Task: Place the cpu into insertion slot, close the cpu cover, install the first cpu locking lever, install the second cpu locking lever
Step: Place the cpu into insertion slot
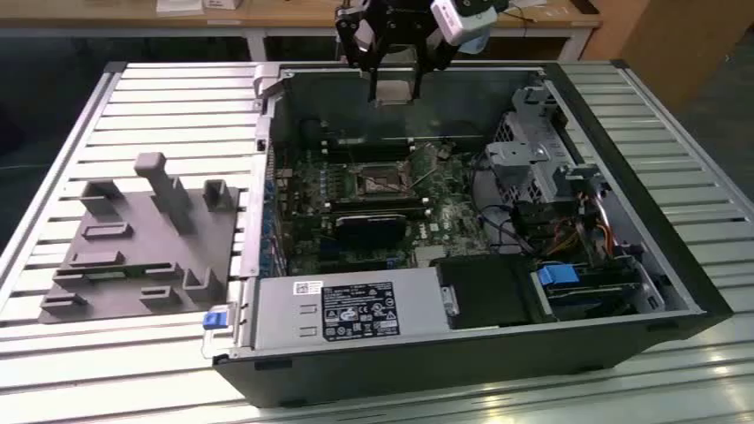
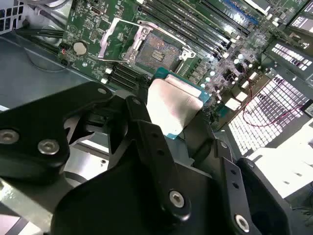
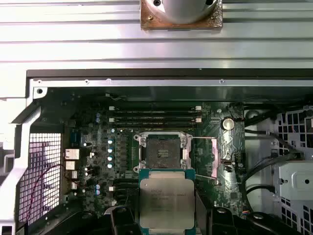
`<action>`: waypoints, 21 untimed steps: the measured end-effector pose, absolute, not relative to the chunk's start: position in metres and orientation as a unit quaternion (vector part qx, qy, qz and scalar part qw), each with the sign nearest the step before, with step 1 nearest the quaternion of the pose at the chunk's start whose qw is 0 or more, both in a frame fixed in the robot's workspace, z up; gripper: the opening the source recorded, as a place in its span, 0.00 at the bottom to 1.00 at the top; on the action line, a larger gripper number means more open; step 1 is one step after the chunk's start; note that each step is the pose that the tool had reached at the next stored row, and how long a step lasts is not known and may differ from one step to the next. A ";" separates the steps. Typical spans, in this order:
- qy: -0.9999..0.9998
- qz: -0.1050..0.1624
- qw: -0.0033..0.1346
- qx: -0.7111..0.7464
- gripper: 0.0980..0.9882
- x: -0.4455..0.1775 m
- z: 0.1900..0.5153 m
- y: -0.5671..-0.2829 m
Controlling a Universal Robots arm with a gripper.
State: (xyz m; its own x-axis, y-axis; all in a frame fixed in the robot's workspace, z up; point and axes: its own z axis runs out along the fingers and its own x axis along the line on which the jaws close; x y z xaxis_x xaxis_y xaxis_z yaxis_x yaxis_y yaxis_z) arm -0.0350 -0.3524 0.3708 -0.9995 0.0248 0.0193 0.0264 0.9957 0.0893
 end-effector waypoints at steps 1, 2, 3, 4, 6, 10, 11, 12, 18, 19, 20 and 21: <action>-0.999 -0.045 0.009 -0.013 0.49 -0.035 0.371 -0.352; -0.999 -0.045 0.009 -0.013 0.49 -0.035 0.371 -0.352; -0.999 -0.045 0.009 -0.013 0.49 -0.035 0.371 -0.352; -0.999 -0.045 0.009 -0.013 0.49 -0.035 0.371 -0.352; -0.999 -0.045 0.009 -0.013 0.49 -0.035 0.371 -0.352; -0.999 -0.045 0.009 -0.013 0.49 -0.035 0.371 -0.352; -0.999 -0.045 0.009 -0.013 0.49 -0.035 0.371 -0.352; -0.999 -0.045 0.009 -0.013 0.49 -0.035 0.371 -0.352; -0.999 -0.045 0.009 -0.013 0.49 -0.035 0.364 -0.352; -0.999 -0.045 0.009 -0.013 0.49 -0.035 0.363 -0.352; -0.999 -0.045 0.009 -0.013 0.49 -0.035 0.361 -0.352; -0.999 -0.045 0.009 -0.013 0.49 -0.035 0.360 -0.352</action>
